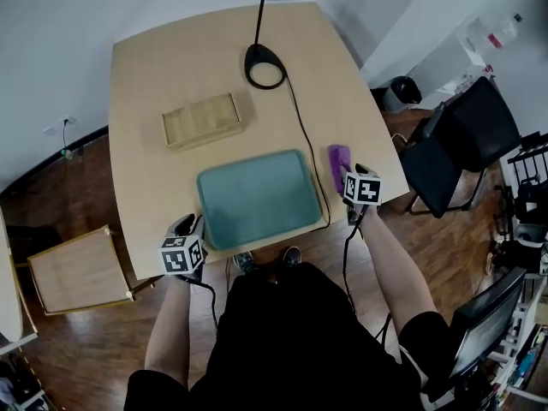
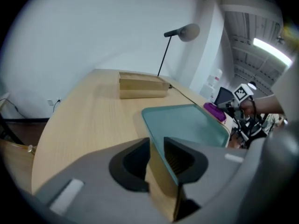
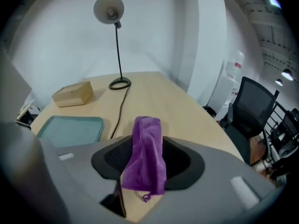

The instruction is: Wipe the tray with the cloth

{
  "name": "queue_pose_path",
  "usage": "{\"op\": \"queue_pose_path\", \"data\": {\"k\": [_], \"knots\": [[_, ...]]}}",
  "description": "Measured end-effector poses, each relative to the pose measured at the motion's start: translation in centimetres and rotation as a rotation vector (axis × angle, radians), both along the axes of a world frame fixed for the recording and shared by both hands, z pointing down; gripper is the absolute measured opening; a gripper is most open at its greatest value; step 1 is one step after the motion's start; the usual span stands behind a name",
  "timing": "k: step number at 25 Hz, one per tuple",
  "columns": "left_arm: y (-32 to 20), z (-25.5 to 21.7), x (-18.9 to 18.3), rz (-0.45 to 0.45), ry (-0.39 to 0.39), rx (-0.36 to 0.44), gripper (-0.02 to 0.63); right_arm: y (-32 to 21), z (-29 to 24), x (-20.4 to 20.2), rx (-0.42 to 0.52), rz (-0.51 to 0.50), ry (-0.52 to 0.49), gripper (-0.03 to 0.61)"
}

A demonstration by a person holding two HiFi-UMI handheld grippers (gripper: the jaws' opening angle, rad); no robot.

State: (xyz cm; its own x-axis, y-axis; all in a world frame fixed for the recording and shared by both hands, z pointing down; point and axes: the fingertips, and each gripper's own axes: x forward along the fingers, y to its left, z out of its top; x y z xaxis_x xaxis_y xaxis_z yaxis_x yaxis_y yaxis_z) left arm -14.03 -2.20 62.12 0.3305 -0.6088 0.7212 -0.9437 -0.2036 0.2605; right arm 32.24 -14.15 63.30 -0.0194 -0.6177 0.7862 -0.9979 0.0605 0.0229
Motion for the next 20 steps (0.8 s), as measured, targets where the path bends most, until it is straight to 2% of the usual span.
{"op": "queue_pose_path", "data": {"k": [4,6,7,8,12,14,16,20], "knots": [[-0.3,1.7,-0.1,-0.025,-0.022,-0.06,0.118,-0.9,3.3,-0.4,-0.096,-0.034,0.015,0.191],[0.0,2.6,0.7,-0.026,-0.027,-0.095,0.118,-0.4,4.1,0.7,-0.125,-0.052,0.06,0.124],[0.4,3.0,1.2,-0.026,-0.023,-0.112,0.118,-0.3,3.7,1.0,-0.119,-0.062,0.067,0.075],[0.8,3.4,1.6,-0.026,-0.018,-0.122,0.118,-0.3,2.9,0.7,-0.094,-0.073,0.053,0.06],[0.8,3.6,2.1,-0.02,-0.016,-0.113,0.087,-1.8,-1.3,-6.6,0.051,-0.22,-0.081,0.055],[0.9,3.7,2.2,-0.018,-0.019,-0.119,0.067,-2.1,-1.2,-10.4,0.051,-0.295,-0.103,0.055],[1.0,3.8,2.2,-0.019,-0.006,-0.132,0.067,-2.5,-0.4,-12.8,0.025,-0.327,-0.103,0.055],[0.9,3.8,2.3,-0.045,0.058,-0.16,0.064,-3.2,1.1,-14.1,-0.028,-0.326,-0.052,0.056]]}}
